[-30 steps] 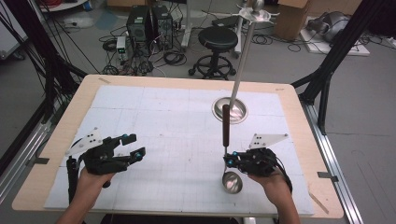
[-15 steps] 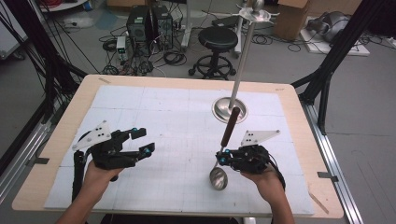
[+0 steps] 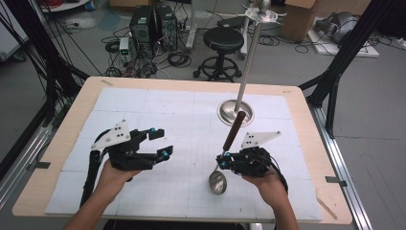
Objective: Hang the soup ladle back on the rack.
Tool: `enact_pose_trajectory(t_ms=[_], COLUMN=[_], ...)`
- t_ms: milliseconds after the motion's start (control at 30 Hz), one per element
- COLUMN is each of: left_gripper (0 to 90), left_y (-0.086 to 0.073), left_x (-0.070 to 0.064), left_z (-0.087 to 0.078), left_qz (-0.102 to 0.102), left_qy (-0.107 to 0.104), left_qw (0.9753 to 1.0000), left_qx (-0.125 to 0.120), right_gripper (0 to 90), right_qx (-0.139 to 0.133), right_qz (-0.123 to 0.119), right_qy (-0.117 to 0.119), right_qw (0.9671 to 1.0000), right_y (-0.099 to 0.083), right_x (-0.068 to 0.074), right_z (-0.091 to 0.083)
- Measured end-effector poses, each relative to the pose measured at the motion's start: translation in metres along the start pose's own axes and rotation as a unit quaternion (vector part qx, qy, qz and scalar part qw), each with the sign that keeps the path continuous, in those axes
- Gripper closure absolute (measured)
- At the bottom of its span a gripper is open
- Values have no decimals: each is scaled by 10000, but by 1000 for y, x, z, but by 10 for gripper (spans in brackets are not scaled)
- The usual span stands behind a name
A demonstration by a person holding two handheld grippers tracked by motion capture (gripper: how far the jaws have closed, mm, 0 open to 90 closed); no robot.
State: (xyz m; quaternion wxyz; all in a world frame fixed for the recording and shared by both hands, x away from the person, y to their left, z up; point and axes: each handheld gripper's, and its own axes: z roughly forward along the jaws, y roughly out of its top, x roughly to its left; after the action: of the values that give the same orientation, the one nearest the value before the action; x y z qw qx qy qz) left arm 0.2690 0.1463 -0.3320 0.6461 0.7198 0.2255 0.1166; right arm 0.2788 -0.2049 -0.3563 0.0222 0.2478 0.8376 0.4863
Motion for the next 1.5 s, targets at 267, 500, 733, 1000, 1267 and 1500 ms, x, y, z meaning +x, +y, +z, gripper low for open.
enact_pose_trajectory(t_ms=[267, 500, 733, 1000, 1267, 1500], left_gripper=[395, 454, 455, 490, 566, 604], left_y=[8, 15, 12, 11, 9, 10], left_x=[-10, -23, -31, -34, -32, -33], left_z=[30, 59, 77, 88, 93, 92], left_qz=[173, 322, 432, 431, 370, 422], left_qy=[-110, -422, -473, -453, -377, -381], left_qw=[9998, 9984, 9975, 9973, 9979, 9976], left_qx=[38, 182, 314, 373, 367, 400], right_gripper=[838, 838, 838, 838, 838, 837], right_qx=[23, 85, 112, 160, 161, 166], right_qz=[35, 9, 3, -2, -23, -20], right_qy=[-16, 72, 126, 146, 178, 155], right_qw=[10000, 9999, 9999, 9998, 9997, 9997], right_y=[6, 13, 19, 24, 26, 25], right_x=[3, 6, 9, 11, 13, 14], right_z=[6, 14, 20, 28, 32, 32])
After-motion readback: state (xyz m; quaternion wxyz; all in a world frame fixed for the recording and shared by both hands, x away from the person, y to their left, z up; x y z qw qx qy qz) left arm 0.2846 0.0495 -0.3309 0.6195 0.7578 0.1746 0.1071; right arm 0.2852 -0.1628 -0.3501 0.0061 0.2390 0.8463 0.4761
